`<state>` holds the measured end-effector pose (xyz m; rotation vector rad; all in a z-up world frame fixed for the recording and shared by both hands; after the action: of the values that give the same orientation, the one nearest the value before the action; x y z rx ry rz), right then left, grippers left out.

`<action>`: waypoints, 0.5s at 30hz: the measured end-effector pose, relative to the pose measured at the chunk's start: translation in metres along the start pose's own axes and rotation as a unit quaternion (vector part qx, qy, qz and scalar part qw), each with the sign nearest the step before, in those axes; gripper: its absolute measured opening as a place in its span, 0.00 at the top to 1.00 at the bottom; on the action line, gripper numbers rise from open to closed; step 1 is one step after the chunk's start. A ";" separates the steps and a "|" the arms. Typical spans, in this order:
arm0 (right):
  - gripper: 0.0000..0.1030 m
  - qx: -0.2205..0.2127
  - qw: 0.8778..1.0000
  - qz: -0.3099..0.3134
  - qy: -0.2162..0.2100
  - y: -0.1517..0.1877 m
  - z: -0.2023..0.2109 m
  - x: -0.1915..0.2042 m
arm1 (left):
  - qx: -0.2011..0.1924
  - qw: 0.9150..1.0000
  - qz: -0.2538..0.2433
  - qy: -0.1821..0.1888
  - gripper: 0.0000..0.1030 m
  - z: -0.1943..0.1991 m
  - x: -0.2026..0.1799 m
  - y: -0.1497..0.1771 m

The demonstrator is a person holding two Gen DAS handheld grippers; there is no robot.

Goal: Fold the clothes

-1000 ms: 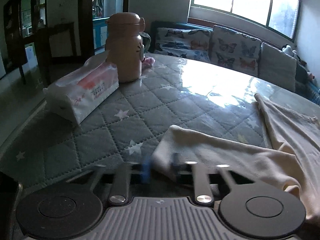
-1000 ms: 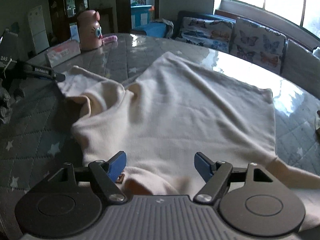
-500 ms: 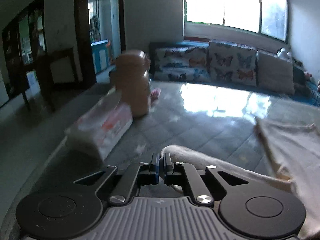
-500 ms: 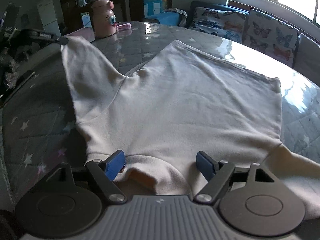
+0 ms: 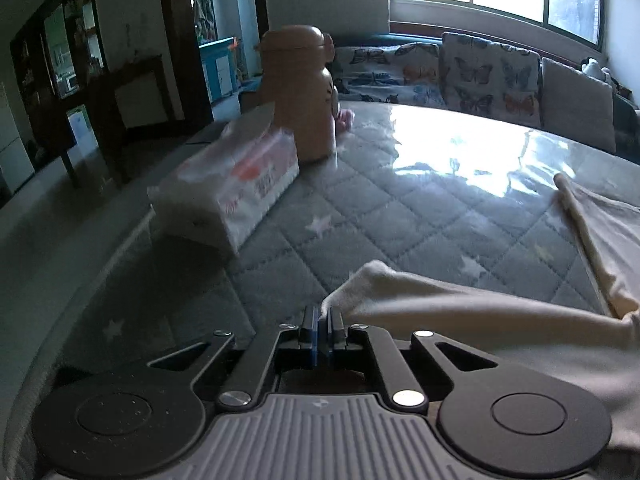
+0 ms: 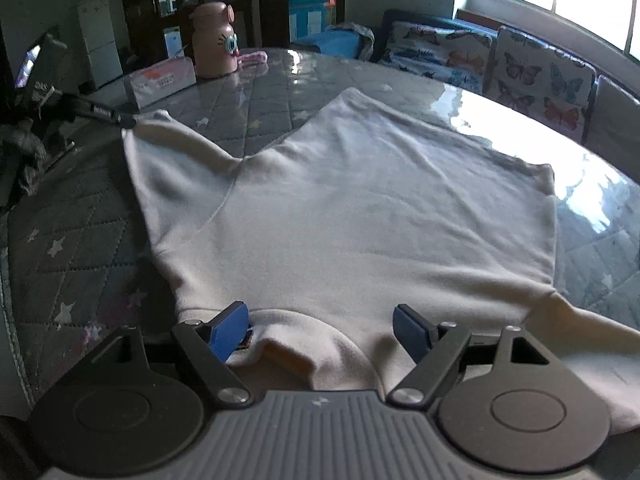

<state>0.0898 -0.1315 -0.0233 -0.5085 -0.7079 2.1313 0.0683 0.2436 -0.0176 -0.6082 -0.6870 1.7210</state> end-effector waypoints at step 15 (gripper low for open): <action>0.63 -0.023 0.998 -0.043 -0.032 0.013 0.027 0.000 | -0.026 1.000 -0.008 0.010 0.64 0.030 -0.017 -0.018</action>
<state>0.0674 -0.1467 -0.0115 -0.4291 -0.8026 2.0630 0.0631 0.2264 0.0166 -0.6536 -0.7222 1.6854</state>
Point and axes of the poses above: each gripper's, at about its wrist camera, not at the fingertips, and z roughly against the way its jaws point, x to its left, y to its underside, the point moved 2 cm from there along -z, roughly the way its jaws point, and after that the axes turned 10 degrees about y, right-handed, at the moved point
